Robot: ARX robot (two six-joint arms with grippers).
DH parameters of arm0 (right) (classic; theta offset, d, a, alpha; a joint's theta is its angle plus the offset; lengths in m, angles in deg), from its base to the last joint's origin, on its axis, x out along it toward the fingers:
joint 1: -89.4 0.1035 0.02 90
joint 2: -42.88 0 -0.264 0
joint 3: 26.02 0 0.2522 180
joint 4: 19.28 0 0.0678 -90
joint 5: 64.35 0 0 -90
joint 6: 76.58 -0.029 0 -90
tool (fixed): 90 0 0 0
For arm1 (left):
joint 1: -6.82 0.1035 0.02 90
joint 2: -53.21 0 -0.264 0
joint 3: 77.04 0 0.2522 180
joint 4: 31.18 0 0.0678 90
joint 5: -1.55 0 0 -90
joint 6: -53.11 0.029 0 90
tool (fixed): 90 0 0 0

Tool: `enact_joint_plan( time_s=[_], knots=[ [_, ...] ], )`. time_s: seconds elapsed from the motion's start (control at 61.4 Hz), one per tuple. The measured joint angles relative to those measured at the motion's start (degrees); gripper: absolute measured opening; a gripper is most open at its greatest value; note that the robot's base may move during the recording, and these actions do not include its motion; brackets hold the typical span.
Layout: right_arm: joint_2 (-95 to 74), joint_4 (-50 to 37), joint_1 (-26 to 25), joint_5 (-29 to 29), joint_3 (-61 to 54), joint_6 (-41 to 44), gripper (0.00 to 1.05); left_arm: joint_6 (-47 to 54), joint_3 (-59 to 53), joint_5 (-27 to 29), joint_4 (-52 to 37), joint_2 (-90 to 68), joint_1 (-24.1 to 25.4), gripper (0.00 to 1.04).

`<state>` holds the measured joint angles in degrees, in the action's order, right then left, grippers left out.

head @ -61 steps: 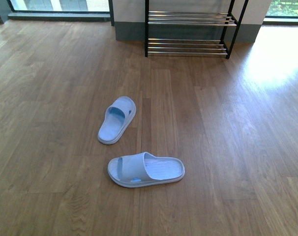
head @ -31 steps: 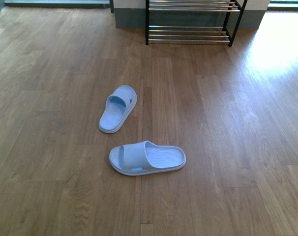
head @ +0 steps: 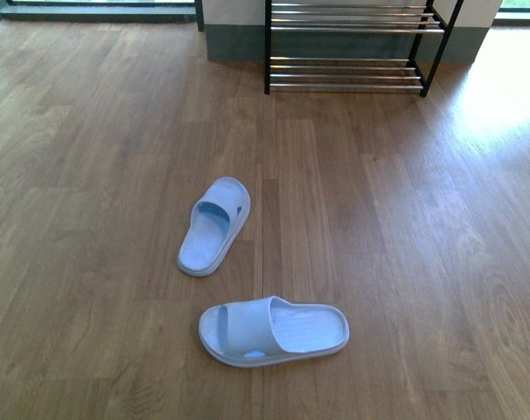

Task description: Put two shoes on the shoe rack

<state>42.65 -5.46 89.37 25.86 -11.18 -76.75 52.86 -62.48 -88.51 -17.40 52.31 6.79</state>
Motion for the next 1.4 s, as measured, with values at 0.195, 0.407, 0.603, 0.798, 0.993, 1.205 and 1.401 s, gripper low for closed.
enact_joint_plan(
  time_s=[0.195,0.407,0.603,0.798,0.993,1.205,1.401],
  knots=[
    [0.0,0.0,0.0,-0.2,0.0,0.0,0.95,0.0,0.0,0.2,0.0,0.0,0.0,0.95],
    [0.0,0.0,0.0,-0.2,0.0,0.0,0.95,0.0,0.0,0.1,0.0,0.0,0.0,0.95],
    [0.0,0.0,0.0,-0.2,0.0,0.0,0.95,0.0,0.0,0.1,0.0,0.0,0.0,0.95],
    [0.0,0.0,0.0,-0.2,0.0,0.0,0.95,0.0,0.0,0.1,0.0,0.0,0.0,0.95],
    [-13.9,-7.9,-3.9,-1.7,0.0,9.2,0.95,0.0,0.0,0.1,0.0,0.0,0.0,0.95],
    [-68.1,-50.7,-5.2,-11.0,1.3,21.7,0.95,0.0,0.0,0.1,0.0,0.0,0.0,0.95],
    [-112.5,-70.0,-2.9,-13.7,12.3,31.1,0.95,0.0,0.0,0.1,0.0,0.0,0.0,0.95]
  ],
)
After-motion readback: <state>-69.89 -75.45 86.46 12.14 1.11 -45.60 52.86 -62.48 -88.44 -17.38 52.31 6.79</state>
